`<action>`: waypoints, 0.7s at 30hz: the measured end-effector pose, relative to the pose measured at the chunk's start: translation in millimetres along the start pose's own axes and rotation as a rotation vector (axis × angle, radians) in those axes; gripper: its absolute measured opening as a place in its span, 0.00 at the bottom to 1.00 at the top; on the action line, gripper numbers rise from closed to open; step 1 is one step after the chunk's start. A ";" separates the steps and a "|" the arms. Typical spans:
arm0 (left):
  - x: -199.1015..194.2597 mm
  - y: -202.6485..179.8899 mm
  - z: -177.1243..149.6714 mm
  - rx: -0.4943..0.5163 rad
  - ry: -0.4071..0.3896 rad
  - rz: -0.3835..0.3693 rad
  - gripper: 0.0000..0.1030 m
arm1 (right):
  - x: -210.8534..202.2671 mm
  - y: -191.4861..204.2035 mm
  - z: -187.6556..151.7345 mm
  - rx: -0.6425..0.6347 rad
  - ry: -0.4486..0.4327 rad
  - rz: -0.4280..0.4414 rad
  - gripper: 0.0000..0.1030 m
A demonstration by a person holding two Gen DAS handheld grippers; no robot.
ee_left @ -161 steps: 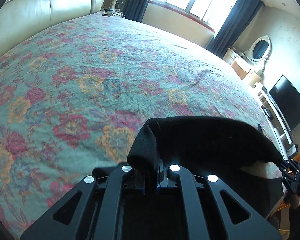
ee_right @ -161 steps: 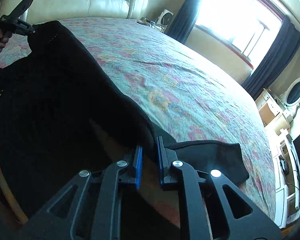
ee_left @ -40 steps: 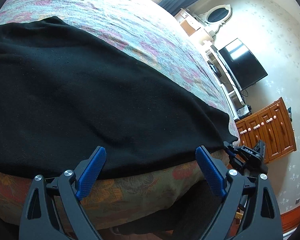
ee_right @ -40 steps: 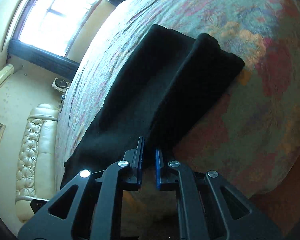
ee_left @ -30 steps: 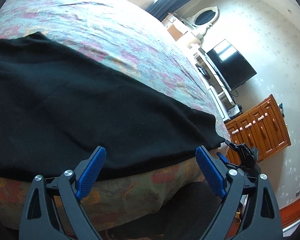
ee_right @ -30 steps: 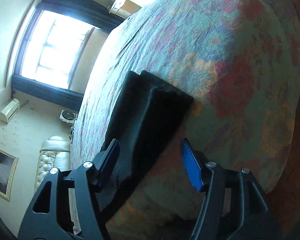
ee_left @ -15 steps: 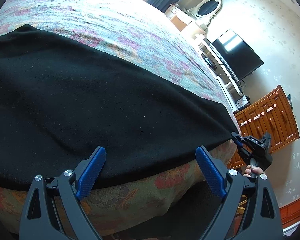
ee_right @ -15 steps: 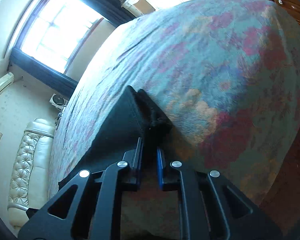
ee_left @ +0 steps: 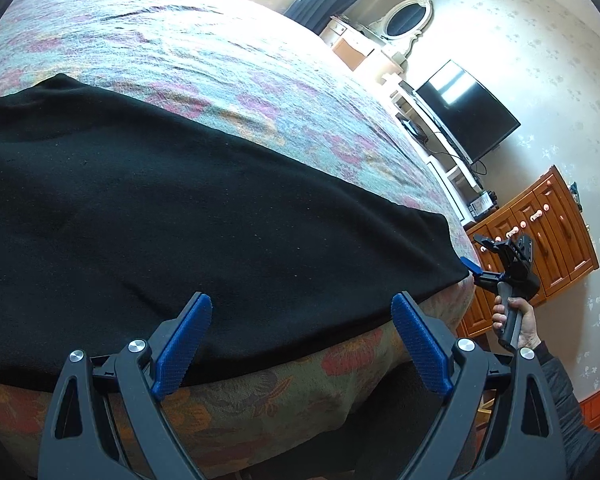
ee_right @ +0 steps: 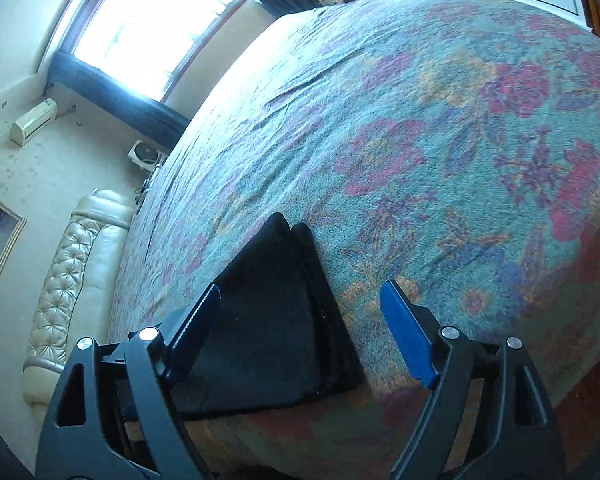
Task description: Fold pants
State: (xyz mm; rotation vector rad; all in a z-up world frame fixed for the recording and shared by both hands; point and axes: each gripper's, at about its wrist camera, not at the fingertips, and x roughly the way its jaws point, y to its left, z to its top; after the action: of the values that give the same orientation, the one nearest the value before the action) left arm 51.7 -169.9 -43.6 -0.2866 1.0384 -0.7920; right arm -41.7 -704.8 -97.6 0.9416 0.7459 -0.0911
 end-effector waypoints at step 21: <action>-16.3 30.9 16.7 -0.061 -0.036 0.090 0.88 | 49.0 28.2 9.5 -0.081 0.410 0.066 0.18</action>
State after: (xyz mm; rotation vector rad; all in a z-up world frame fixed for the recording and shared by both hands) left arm 75.5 -139.3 -41.9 -0.3031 1.0358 -0.6723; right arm 10.9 -683.2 -104.6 0.9166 1.0864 0.1947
